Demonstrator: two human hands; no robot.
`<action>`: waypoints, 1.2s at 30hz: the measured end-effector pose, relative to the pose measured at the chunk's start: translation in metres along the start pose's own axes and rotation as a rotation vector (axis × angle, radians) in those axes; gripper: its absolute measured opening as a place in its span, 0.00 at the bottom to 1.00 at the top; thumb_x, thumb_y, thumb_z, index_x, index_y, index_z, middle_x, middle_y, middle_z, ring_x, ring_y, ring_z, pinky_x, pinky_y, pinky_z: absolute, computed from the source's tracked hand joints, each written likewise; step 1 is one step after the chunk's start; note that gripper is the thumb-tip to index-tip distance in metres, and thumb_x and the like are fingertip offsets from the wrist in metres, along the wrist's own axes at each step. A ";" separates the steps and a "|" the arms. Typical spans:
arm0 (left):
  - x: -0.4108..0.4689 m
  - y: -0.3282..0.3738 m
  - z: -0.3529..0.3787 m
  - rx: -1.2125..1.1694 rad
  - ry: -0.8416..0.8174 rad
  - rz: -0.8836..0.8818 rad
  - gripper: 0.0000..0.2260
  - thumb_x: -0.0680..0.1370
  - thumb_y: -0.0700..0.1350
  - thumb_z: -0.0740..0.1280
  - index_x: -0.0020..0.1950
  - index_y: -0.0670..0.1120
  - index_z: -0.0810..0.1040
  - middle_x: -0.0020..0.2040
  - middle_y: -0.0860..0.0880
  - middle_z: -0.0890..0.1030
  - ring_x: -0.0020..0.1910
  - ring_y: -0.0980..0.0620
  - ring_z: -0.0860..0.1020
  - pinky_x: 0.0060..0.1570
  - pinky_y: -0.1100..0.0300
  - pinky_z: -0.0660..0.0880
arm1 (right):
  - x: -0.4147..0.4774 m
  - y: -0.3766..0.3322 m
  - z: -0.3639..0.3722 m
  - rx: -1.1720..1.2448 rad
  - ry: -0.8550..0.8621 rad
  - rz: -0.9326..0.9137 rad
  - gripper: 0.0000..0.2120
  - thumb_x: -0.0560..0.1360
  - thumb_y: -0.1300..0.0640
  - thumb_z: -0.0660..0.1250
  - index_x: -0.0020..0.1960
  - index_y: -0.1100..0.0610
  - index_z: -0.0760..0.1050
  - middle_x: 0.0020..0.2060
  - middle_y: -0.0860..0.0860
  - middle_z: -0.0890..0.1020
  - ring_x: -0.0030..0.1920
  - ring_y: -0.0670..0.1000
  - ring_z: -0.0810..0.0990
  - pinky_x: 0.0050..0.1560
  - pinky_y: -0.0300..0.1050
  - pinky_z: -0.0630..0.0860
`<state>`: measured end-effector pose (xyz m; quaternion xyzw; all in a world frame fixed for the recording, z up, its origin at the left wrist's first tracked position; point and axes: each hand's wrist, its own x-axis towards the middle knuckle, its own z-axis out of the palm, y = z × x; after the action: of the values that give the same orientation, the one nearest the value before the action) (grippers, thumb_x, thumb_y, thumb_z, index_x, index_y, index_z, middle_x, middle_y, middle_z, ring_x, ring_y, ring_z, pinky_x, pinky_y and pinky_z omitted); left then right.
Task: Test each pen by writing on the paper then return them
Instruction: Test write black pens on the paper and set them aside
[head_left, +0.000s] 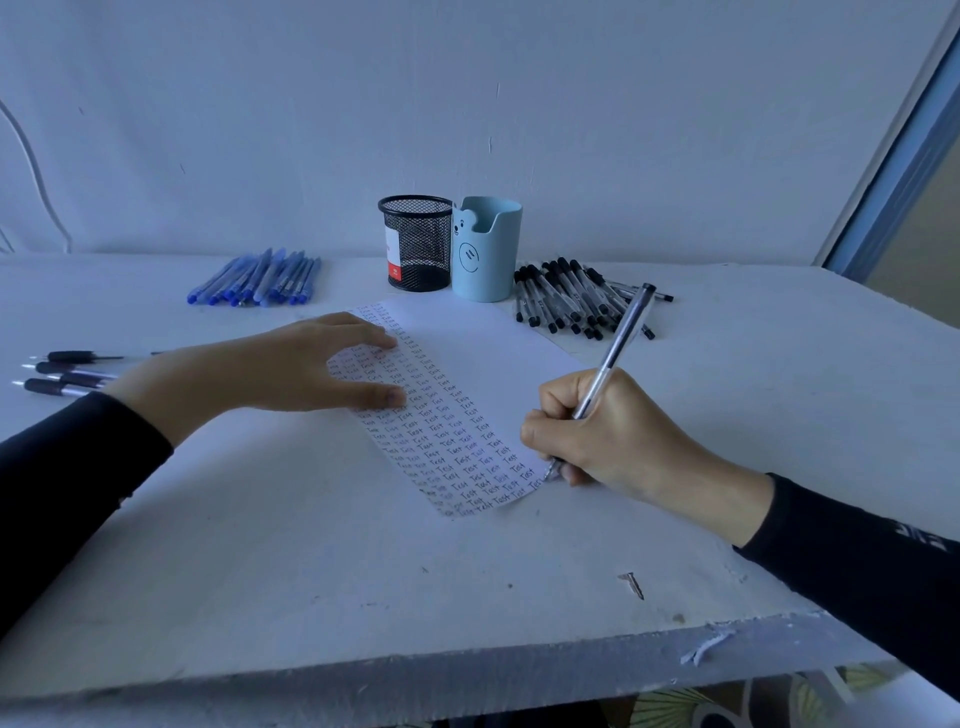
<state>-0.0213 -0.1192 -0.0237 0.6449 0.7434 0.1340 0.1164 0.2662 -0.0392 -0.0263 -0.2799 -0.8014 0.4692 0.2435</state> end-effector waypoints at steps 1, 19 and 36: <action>0.000 0.000 0.000 0.000 -0.001 0.001 0.42 0.59 0.79 0.61 0.70 0.63 0.68 0.71 0.62 0.66 0.68 0.61 0.64 0.67 0.60 0.60 | 0.000 0.001 0.000 0.005 -0.002 0.003 0.24 0.73 0.65 0.69 0.23 0.53 0.64 0.21 0.50 0.72 0.21 0.47 0.72 0.24 0.35 0.69; -0.002 0.003 -0.002 0.004 -0.042 -0.026 0.44 0.59 0.79 0.60 0.72 0.63 0.66 0.72 0.62 0.64 0.70 0.59 0.63 0.69 0.59 0.59 | 0.061 -0.023 -0.034 0.337 -0.043 0.051 0.17 0.84 0.46 0.52 0.61 0.55 0.73 0.20 0.51 0.67 0.20 0.48 0.60 0.22 0.35 0.58; -0.004 0.006 -0.003 0.004 -0.055 -0.034 0.45 0.58 0.80 0.59 0.72 0.63 0.65 0.73 0.63 0.62 0.71 0.60 0.61 0.73 0.55 0.59 | 0.119 -0.016 -0.069 0.424 0.096 -0.051 0.13 0.70 0.48 0.71 0.53 0.49 0.77 0.54 0.47 0.85 0.53 0.48 0.80 0.49 0.42 0.68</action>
<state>-0.0164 -0.1228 -0.0189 0.6358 0.7510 0.1128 0.1380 0.2219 0.0777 0.0334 -0.2243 -0.6790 0.6070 0.3466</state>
